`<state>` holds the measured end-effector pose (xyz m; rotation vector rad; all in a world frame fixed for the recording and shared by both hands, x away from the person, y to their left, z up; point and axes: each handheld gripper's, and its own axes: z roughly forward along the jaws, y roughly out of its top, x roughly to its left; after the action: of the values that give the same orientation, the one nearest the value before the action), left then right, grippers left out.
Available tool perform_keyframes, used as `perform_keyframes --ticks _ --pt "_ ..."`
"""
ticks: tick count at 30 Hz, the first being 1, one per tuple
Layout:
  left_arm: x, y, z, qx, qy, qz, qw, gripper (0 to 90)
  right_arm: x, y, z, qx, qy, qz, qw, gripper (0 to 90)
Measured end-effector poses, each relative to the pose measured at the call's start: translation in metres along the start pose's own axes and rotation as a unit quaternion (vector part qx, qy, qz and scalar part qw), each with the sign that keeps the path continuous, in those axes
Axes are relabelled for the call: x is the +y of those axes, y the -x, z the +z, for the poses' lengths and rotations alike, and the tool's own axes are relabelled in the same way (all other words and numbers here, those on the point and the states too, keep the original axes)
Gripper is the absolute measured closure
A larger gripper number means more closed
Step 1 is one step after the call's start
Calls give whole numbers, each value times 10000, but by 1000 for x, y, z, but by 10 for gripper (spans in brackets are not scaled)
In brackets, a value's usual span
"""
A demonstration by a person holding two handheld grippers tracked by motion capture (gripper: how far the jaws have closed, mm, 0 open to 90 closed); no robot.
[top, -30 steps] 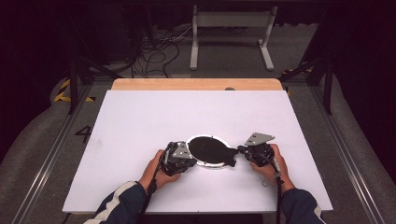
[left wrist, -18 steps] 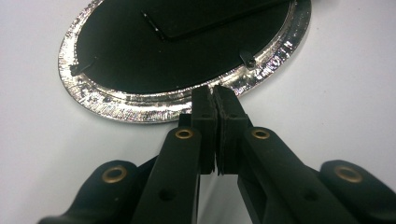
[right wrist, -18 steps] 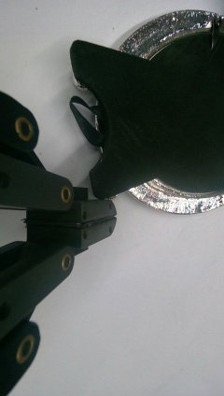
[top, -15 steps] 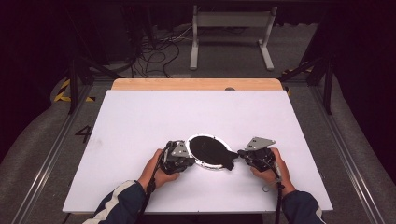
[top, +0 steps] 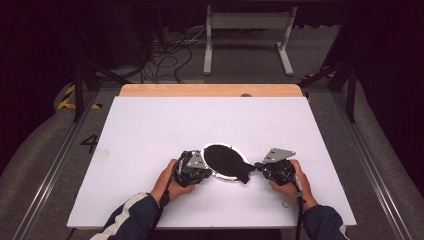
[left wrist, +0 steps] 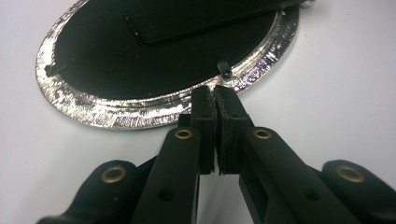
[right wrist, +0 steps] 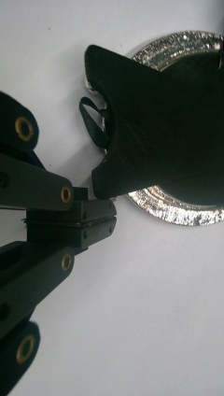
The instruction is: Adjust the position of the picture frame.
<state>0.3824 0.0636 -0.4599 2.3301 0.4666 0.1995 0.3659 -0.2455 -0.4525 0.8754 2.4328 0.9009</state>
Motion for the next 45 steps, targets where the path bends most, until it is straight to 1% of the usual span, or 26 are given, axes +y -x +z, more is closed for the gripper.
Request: perform_keyframes --ticks 3,4,5,7,9,11,14,16,17,18,22,24,26,30,31,33,34,37,43,44,45 --pt "1 -4 1 31 -2 11 10000 872 -1 -3 -2 -2 -16 -1 10000 900" --pt "2 -5 1 45 -21 52 10000 871 -2 -5 -3 14 -30 26 10000 900" --pt "3 -7 1 90 -43 44 9999 870 -2 -7 -4 14 -28 30 10000 900" --pt "4 -9 2 147 -44 53 9999 859 -4 -12 -6 34 -17 62 10000 900" --pt "4 -12 3 192 -35 47 9998 855 -5 -19 -9 14 -19 46 10000 900" --pt "4 -14 4 200 2 39 9998 855 -5 -25 -10 -32 -48 48 10000 900" --pt "2 -17 3 98 58 -37 9999 864 -4 -32 -12 -45 -123 -70 9999 900" --pt "2 -16 3 29 51 -55 10000 879 -4 -33 -12 -20 -124 -84 9999 900" --pt "3 -14 3 15 58 -27 10000 875 -4 -32 -12 13 -119 -70 9999 900" --pt "3 -12 3 -59 51 -13 10000 887 -5 -32 -12 20 -92 -61 9999 900" --pt "5 -1 3 -228 25 128 9997 890 -6 -31 -12 80 -65 -101 9999 900" --pt "5 3 4 -267 -13 202 9994 890 -6 -31 -12 89 -56 -87 9999 900" --pt "6 7 5 -299 -20 202 9993 889 -7 -30 -12 100 -38 -105 9999 900" --pt "6 7 5 -231 -25 249 9994 887 -6 -29 -12 122 -40 -77 9999 900" --pt "7 8 6 -124 -23 290 9995 891 -6 -29 -12 135 -32 -40 9999 900" --pt "6 6 6 -180 -6 321 9993 899 -6 -30 -12 137 -42 -48 9999 900" --pt "6 5 6 -185 -12 279 9994 899 -6 -30 -12 150 -43 -31 9999 900" --pt "6 5 6 -115 -5 320 9994 899 -5 -31 -11 184 -21 9 9998 900" --pt "5 0 5 -48 18 282 9996 899 -4 -34 -11 241 -36 -30 9997 900" --pt "5 0 5 -17 -8 267 9996 899 -3 -35 -11 268 -29 -26 9996 900" --pt "4 -1 5 -12 20 241 9997 899 -3 -36 -10 289 -23 -51 9996 900"
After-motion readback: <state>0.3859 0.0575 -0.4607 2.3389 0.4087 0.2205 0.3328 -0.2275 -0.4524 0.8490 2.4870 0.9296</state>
